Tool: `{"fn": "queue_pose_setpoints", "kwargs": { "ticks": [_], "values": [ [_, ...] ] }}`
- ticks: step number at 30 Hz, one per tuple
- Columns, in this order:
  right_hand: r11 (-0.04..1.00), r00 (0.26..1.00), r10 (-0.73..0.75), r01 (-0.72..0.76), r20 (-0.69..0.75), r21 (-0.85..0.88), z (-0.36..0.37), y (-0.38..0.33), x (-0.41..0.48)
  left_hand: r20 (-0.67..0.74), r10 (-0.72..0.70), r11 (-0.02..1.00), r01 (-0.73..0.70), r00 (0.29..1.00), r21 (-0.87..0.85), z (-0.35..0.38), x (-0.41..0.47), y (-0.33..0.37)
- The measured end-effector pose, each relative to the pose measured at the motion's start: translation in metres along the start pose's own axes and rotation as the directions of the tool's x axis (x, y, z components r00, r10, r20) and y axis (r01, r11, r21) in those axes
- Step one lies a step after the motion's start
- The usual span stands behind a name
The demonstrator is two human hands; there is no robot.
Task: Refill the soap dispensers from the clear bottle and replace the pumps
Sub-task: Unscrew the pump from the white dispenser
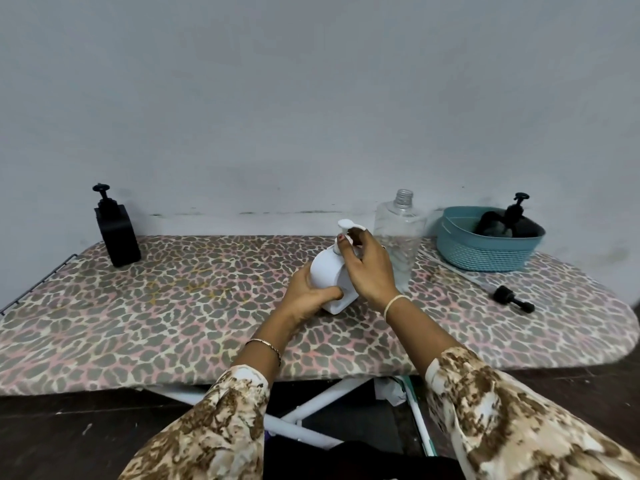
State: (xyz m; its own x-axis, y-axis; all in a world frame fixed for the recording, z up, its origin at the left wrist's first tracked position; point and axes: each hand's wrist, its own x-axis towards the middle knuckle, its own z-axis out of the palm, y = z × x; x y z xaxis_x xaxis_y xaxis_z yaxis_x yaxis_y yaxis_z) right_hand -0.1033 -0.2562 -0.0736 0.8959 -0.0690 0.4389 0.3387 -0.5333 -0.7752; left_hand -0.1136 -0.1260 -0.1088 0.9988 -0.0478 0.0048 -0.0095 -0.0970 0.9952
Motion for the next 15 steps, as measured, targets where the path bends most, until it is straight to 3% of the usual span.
{"fn": "queue_pose_setpoints", "kwargs": {
  "ticks": [10, 15],
  "values": [
    [0.994, 0.998, 0.053, -0.054, -0.019, -0.091, -0.003, 0.008, 0.004, 0.002, -0.005, 0.999, 0.005, 1.0, -0.046, 0.008, -0.001, -0.005],
    [0.985, 0.993, 0.06, -0.075, -0.098, -0.155, -0.004, 0.009, 0.006, -0.066, 0.079, 0.997, -0.08, 0.995, -0.02, 0.009, -0.002, -0.012]
  ]
}}
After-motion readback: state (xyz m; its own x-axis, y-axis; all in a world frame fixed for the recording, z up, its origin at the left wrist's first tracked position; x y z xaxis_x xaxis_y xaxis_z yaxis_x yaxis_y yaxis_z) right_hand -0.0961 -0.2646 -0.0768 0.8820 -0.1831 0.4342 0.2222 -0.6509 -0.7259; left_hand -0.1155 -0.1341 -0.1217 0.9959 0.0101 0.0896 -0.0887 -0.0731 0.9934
